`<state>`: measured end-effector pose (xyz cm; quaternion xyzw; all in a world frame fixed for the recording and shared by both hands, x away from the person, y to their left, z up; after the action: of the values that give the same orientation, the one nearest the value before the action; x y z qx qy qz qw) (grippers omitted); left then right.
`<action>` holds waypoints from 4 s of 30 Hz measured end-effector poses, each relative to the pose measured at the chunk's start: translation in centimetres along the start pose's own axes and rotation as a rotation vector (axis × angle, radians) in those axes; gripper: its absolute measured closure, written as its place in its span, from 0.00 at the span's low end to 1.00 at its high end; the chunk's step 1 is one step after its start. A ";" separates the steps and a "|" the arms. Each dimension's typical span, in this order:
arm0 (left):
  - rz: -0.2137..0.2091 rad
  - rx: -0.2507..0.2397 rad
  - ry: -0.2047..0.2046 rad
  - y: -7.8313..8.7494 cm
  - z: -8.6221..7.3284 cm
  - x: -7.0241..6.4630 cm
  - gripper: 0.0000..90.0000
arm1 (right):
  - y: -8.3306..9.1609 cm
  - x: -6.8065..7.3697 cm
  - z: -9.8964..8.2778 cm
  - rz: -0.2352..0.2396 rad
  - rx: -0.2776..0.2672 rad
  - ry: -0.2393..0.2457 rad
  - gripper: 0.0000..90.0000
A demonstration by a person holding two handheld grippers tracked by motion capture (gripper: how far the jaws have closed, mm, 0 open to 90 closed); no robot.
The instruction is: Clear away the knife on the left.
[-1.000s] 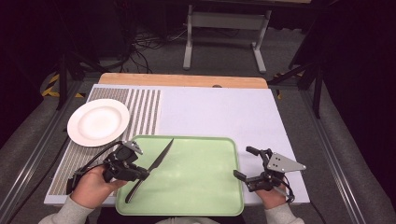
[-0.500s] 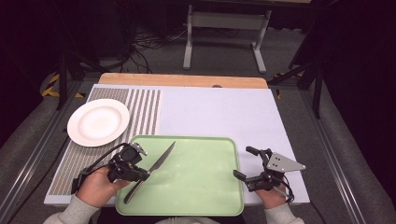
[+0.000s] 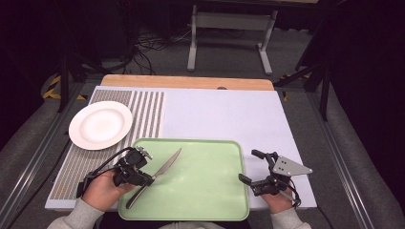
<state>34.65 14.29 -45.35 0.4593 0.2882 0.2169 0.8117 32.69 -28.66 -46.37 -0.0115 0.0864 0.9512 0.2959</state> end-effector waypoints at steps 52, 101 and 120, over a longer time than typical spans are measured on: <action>0.089 -0.180 -0.336 -0.5 0.4 -1.4 0.46 | 0.2 0.0 0.0 -0.002 0.000 0.007 0.04; 0.140 -0.059 -0.471 -2.0 -0.4 -0.1 1.00 | 0.2 -0.1 0.0 0.003 0.000 0.007 0.04; 0.150 -0.041 -0.397 -1.1 -1.3 1.2 1.00 | 0.2 -0.1 0.0 0.002 0.001 0.007 0.04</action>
<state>34.81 15.31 -47.14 0.4967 0.0832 0.1876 0.8433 32.68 -28.85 -46.36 -0.0147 0.0881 0.9514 0.2947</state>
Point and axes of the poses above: each handheld gripper's, and its own axes: y roughly backward along the jaws, z roughly out of its top, x roughly to its left, the point moved 1 cm from there along -y, roughly forward along the jaws, and after that the axes turned 4 degrees about -x, right-handed, at the moved point
